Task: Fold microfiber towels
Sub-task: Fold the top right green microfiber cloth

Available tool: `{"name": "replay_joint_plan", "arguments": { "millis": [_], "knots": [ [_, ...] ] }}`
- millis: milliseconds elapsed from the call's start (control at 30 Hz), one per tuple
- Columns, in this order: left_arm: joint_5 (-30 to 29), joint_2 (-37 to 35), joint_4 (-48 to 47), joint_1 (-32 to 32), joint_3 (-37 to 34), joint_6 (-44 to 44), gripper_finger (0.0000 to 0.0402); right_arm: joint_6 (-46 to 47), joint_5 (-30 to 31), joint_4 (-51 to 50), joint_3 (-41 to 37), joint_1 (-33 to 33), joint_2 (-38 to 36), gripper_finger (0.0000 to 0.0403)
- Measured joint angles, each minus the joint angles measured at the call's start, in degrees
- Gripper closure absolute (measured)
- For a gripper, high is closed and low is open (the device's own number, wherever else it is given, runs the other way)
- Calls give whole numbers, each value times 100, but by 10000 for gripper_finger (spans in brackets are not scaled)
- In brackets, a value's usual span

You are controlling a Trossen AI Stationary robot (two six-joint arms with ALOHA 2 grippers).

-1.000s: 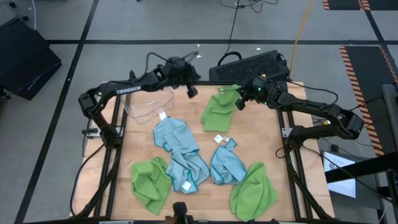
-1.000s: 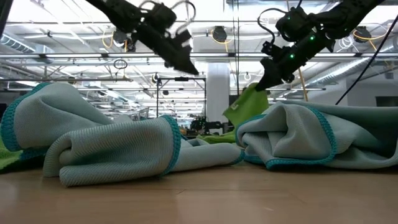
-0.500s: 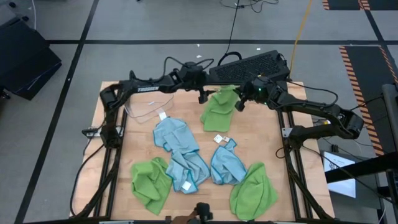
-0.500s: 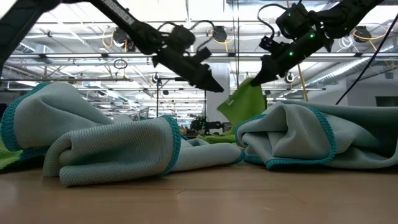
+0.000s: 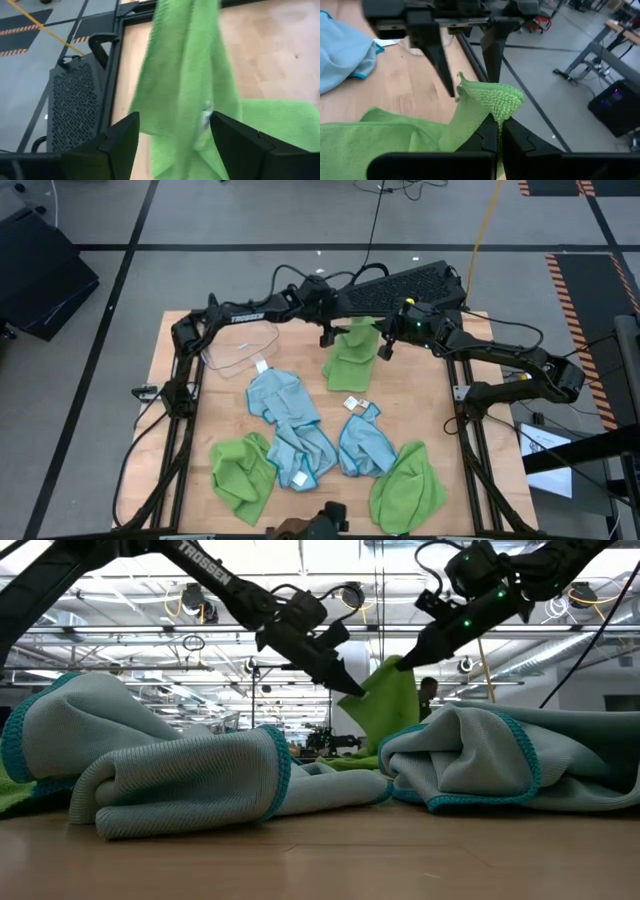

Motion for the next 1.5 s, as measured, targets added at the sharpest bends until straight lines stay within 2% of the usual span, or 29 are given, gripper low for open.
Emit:
{"name": "replay_joint_plan", "arguments": {
  "millis": [167, 567, 667, 867, 1067, 1233, 1400, 1500],
  "knots": [
    [-1, 41, -151, 110, -6, 80, 207, -102, 4, 53, 0, 66, 0, 403],
    [94, 1, -599, 158, -1, 179, 391, -66, 11, 170, 4, 64, 0, 403],
    [-242, -157, -685, 168, -6, 31, 393, 26, 16, 80, 4, 64, 0, 403],
    [-1339, -711, -901, 3, -3, 70, 398, 159, 47, 358, 4, 25, 4, 403],
    [-1730, -1191, -1168, -245, -3, 46, 399, 489, 167, 809, 4, 45, -53, 403],
    [-2013, -1636, -1634, -715, -5, 74, 400, 761, 218, 832, 4, 480, -242, 403],
    [-2583, -2192, -1881, -1296, 2, 55, 400, 1053, 798, 935, 11, 1180, -706, 403],
    [-2656, -2495, -2037, -1677, -3, -47, 400, 1429, 876, 962, 9, 1588, -1024, 403]
  ]
}}
